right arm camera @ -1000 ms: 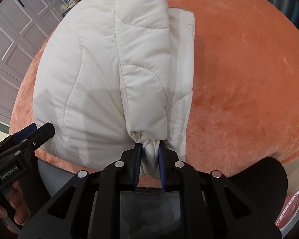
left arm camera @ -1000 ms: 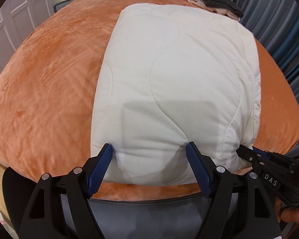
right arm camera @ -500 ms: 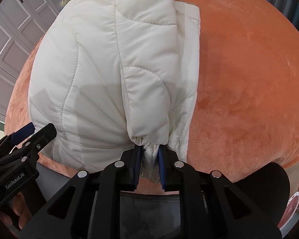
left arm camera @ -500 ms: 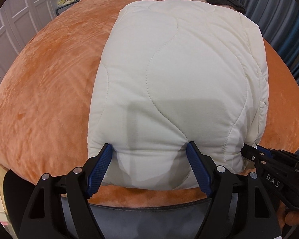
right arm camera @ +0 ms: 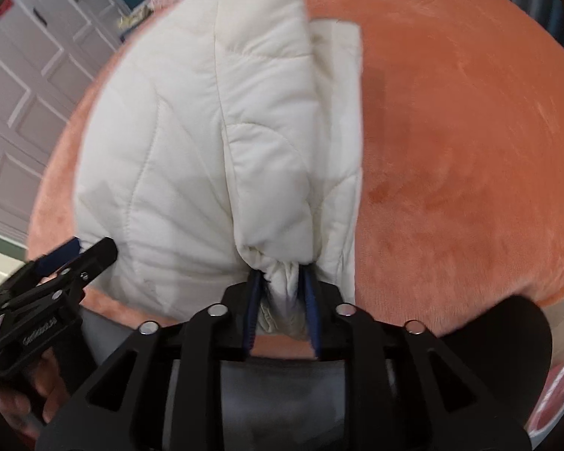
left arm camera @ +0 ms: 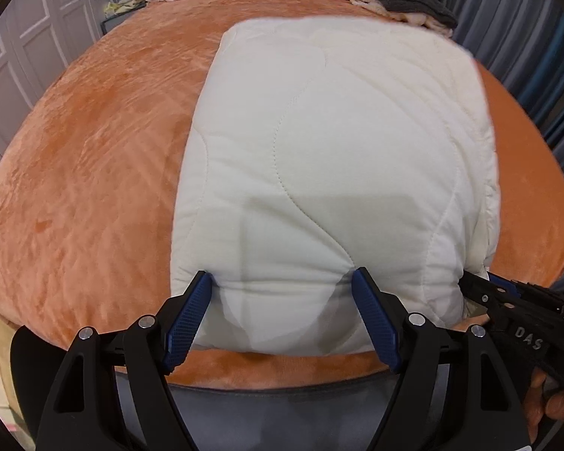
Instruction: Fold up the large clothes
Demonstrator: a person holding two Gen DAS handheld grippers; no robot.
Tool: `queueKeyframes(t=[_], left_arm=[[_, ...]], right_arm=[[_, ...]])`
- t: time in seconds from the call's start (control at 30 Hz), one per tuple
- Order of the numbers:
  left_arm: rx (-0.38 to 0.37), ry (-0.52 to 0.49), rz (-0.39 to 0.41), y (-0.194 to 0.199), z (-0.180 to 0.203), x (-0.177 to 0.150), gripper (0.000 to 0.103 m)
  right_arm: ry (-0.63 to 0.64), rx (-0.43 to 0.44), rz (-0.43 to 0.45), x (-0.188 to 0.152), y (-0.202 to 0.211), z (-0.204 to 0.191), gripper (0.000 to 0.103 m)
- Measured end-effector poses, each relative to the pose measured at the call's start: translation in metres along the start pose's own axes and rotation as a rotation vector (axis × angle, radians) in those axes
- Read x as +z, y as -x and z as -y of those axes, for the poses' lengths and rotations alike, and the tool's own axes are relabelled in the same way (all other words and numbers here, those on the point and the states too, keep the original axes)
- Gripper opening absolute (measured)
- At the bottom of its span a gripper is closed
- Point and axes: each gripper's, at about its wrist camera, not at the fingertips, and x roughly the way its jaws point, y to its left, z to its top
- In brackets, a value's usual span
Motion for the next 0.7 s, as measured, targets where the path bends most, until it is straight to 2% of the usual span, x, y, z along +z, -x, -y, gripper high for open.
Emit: queueKeyframes(t=[0.03,0.07,0.1,0.13,0.27,0.4,0.53,0.7], left_arm=[[-0.021,0.009,-0.002,0.005,-0.004,0.001,0.073],[-0.048,0.028,-0.001,0.012,-0.01,0.002,0.073],[-0.068,0.05,0.005,0.018,-0.016,0.003,0.073],[-0.081,0.071,0.018,0.026,-0.021,0.005,0.073],[-0.093,0.109,0.086,0.049,-0.038,0.026,0.073],[-0.088,0.136,0.144,0.059,-0.049,0.064,0.073],[-0.078,0.147,0.174,0.056,-0.056,0.104,0.073],[-0.114,0.179,0.133,0.033,-0.063,0.138,0.073]], right_arm=[[-0.013,0.015,0.008,-0.001,0.009,0.002,0.029],[-0.024,0.026,0.021,-0.001,0.018,0.003,0.038],[-0.036,0.031,0.041,-0.001,0.03,0.004,0.051],[-0.041,0.034,0.065,0.001,0.041,0.004,0.054],[-0.057,0.081,0.158,0.026,0.075,0.003,0.059],[-0.122,0.174,0.226,0.083,0.083,-0.001,0.06],[-0.18,0.189,0.231,0.133,0.061,-0.003,0.061],[-0.321,0.201,0.187,0.17,0.011,0.002,0.061]])
